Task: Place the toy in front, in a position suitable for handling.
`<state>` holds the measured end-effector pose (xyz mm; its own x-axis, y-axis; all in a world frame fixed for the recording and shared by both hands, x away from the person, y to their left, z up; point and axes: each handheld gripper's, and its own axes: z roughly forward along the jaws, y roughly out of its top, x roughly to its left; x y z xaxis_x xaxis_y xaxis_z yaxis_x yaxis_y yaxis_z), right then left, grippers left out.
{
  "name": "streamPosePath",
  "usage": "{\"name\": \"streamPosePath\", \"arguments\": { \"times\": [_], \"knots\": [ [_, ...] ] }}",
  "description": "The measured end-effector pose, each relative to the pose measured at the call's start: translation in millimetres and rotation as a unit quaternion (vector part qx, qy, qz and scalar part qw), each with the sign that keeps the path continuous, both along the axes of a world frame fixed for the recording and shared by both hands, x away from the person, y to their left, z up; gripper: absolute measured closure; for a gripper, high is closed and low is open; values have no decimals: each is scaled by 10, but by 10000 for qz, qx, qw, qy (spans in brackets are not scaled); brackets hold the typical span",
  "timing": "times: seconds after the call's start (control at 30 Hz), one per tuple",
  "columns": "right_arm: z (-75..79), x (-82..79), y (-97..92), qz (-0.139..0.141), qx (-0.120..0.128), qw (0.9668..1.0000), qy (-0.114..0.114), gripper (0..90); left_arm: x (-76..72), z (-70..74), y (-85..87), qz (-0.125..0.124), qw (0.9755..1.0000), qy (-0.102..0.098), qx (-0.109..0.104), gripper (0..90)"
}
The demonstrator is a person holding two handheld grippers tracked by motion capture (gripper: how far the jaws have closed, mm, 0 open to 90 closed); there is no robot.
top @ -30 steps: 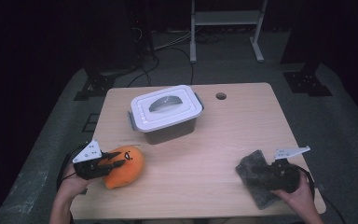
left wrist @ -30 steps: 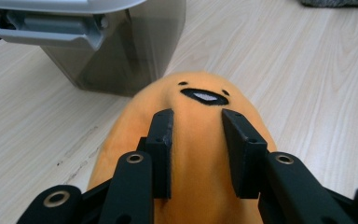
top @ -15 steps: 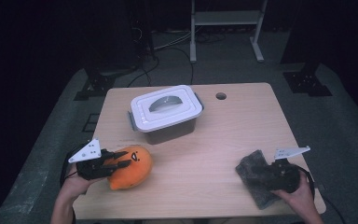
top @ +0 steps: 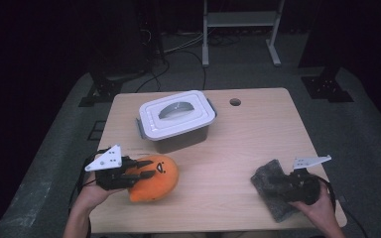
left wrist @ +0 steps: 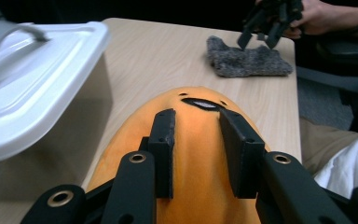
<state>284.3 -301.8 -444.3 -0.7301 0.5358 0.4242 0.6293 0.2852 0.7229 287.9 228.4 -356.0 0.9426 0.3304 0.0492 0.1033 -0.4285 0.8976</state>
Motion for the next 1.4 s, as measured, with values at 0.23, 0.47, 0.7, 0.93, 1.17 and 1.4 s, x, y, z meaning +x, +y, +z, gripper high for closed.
{"name": "streamPosePath", "arguments": {
  "times": [0.23,0.47,0.7,0.93,1.17,1.4],
  "knots": [
    [4,3,-24,-71,-14,10000,-11,270,82,31,-310,-315,9995,-9,5,674],
    [23,-10,-80,-123,-70,9999,-57,295,189,37,-702,-644,9979,32,68,676],
    [24,-3,-102,-177,-184,9997,-44,307,276,-61,-1031,-921,9953,178,222,679],
    [32,3,-132,-255,-226,9994,-55,313,331,-195,-1348,-1091,9928,285,396,679],
    [20,17,-129,-286,-312,9991,-36,319,388,-297,-1600,-1202,9904,389,553,679],
    [26,36,-120,-382,-466,9981,-87,334,438,-381,-1749,-1231,9890,383,731,678]
  ]
}}
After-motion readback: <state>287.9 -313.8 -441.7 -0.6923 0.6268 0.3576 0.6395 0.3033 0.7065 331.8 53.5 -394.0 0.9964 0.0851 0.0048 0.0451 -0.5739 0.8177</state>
